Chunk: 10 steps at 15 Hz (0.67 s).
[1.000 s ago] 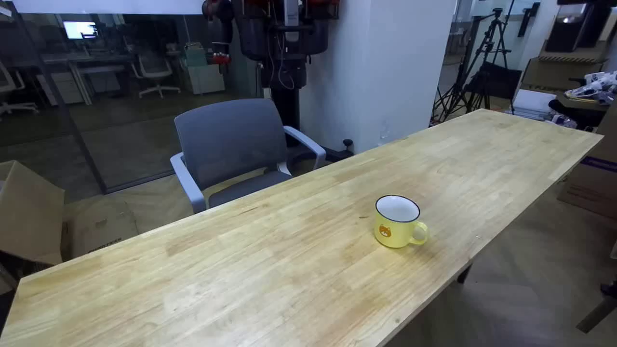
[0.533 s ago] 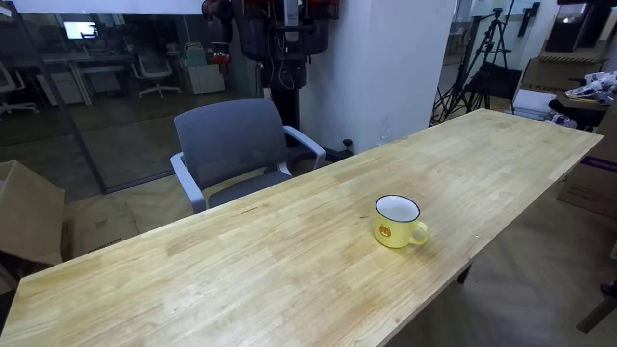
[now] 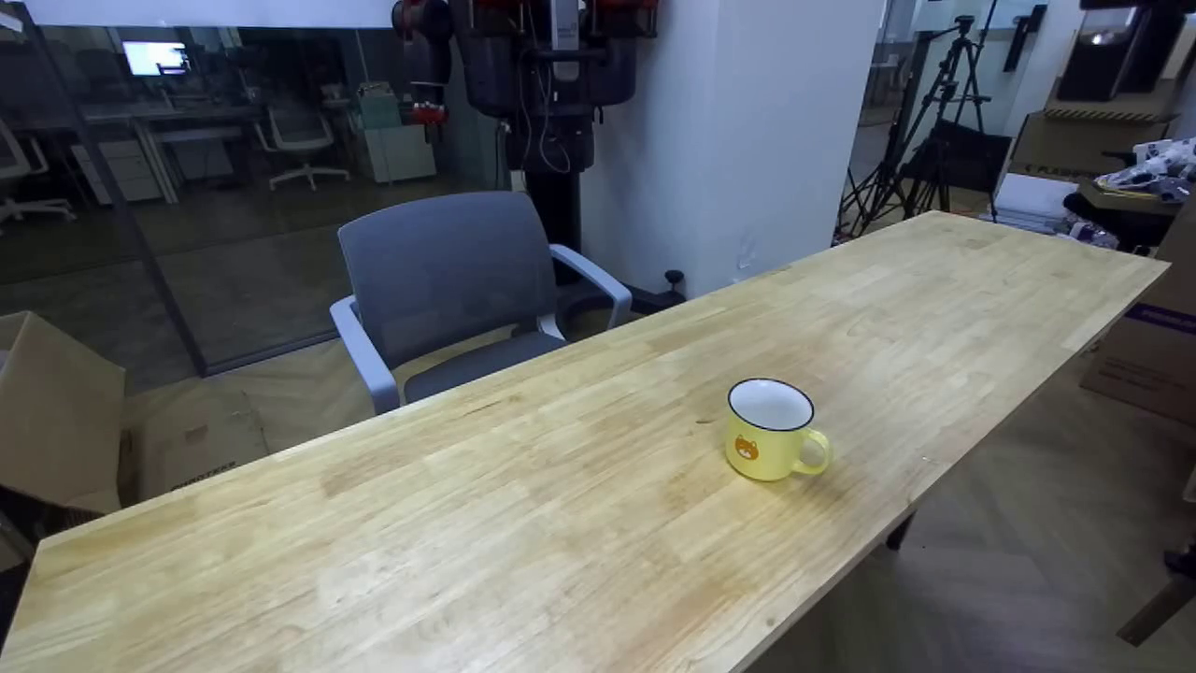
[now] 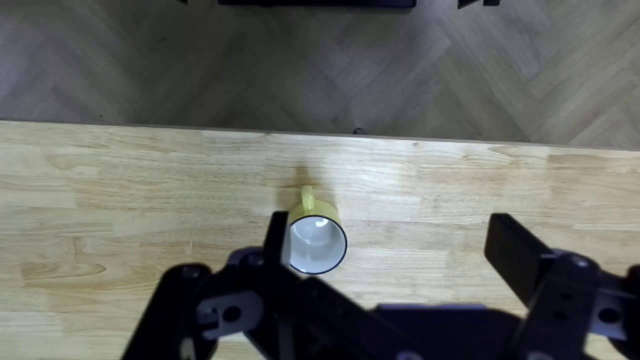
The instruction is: Move the mug forward
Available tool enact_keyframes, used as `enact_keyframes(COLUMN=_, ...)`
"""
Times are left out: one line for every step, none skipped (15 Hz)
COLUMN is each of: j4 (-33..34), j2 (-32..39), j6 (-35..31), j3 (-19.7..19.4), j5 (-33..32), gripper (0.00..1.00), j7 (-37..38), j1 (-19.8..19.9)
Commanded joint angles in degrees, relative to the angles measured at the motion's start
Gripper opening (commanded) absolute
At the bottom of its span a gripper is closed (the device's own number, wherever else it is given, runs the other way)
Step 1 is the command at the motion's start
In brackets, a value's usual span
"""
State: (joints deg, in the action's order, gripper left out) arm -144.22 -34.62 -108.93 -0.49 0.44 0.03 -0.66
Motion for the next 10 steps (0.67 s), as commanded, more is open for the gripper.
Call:
enact_keyframes(j4=0.11, j2=0.02, j6=0.13, j3=0.16, j5=0.09, gripper=1.00, j7=-0.11, j1=0.21)
enact_keyframes(j4=0.59, j2=1.15, j6=-0.74, j3=0.11, j5=0.25, gripper=1.00, j7=0.67, j1=0.53)
enact_keyframes(j4=1.40, j2=2.87, j6=-1.74, j3=-0.10, j5=0.05, gripper=1.00, j7=0.78, j1=0.90)
enact_keyframes(j4=2.33, j2=4.92, j6=-3.29, j3=-0.40, j5=-0.32, gripper=1.00, j7=0.76, j1=1.38)
enact_keyframes(j4=3.41, j2=7.40, j6=-5.36, j3=-0.49, j5=-1.05, gripper=1.00, j7=1.48, j1=2.31)
enact_keyframes(j4=4.74, j2=10.39, j6=-7.79, j3=-0.53, j5=-2.11, gripper=1.00, j7=2.15, j1=3.35)
enact_keyframes(j4=6.46, j2=13.92, j6=-10.20, j3=-0.67, j5=-3.18, gripper=1.00, j7=2.54, j1=4.36)
enact_keyframes(j4=8.04, j2=17.02, j6=-12.00, j3=-0.65, j5=-4.36, gripper=1.00, j7=3.31, j1=5.34)
enact_keyframes(j4=9.77, j2=20.07, j6=-13.60, j3=-0.66, j5=-5.47, gripper=1.00, j7=3.95, j1=6.06)
enact_keyframes(j4=11.31, j2=22.59, j6=-15.12, j3=-0.52, j5=-6.89, gripper=1.00, j7=4.85, j1=6.65)
